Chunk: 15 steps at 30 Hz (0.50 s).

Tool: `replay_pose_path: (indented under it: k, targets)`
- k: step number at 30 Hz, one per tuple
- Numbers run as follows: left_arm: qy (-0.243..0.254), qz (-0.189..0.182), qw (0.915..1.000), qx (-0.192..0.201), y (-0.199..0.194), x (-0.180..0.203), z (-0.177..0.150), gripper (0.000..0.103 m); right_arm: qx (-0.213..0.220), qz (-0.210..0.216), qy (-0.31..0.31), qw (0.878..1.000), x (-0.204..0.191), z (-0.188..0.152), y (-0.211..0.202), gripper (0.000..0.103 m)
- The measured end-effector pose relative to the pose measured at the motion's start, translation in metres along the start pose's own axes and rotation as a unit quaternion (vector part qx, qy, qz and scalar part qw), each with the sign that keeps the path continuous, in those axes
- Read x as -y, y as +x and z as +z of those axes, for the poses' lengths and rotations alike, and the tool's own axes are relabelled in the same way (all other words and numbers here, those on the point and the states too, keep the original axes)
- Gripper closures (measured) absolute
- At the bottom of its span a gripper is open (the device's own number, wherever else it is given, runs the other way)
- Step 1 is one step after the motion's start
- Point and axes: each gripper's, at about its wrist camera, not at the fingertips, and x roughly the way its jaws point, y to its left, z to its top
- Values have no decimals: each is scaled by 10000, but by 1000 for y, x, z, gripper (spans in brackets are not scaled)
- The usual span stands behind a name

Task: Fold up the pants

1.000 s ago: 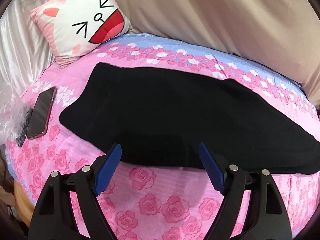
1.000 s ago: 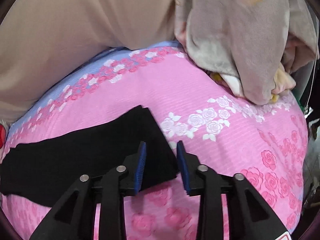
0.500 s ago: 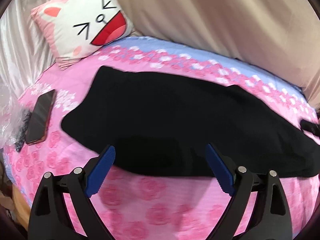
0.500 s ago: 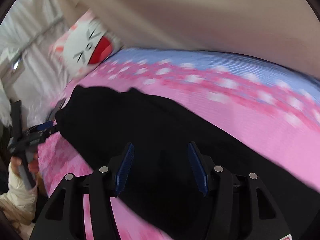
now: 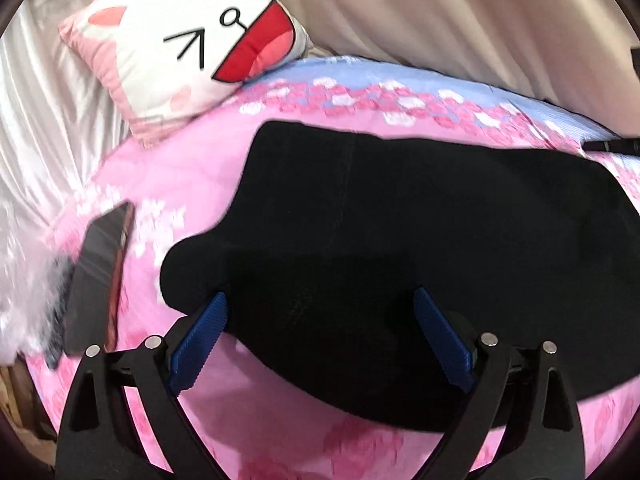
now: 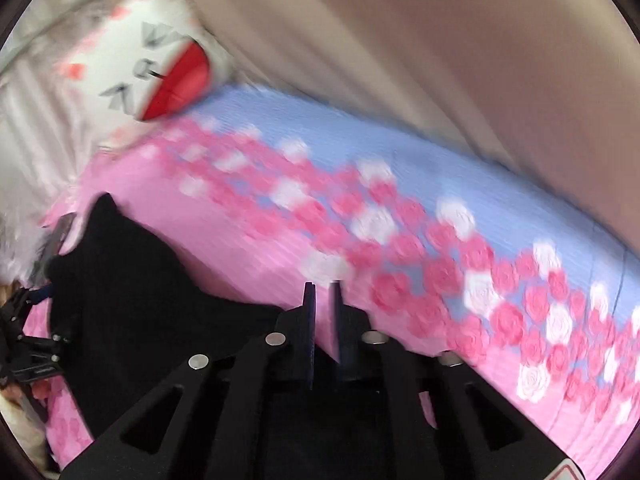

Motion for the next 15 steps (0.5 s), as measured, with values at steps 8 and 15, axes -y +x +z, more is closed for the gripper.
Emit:
replay_pose_path:
  k: [8, 15]
  targets:
    - [-29, -165, 9985, 518, -49, -11, -11, 12, 493, -17, -971, 9941, -28, -141, -121, 42]
    - [-147, -646, 9956, 655, -88, 14, -21, 11, 130, -176, -1281, 9915, -59, -196, -106, 62]
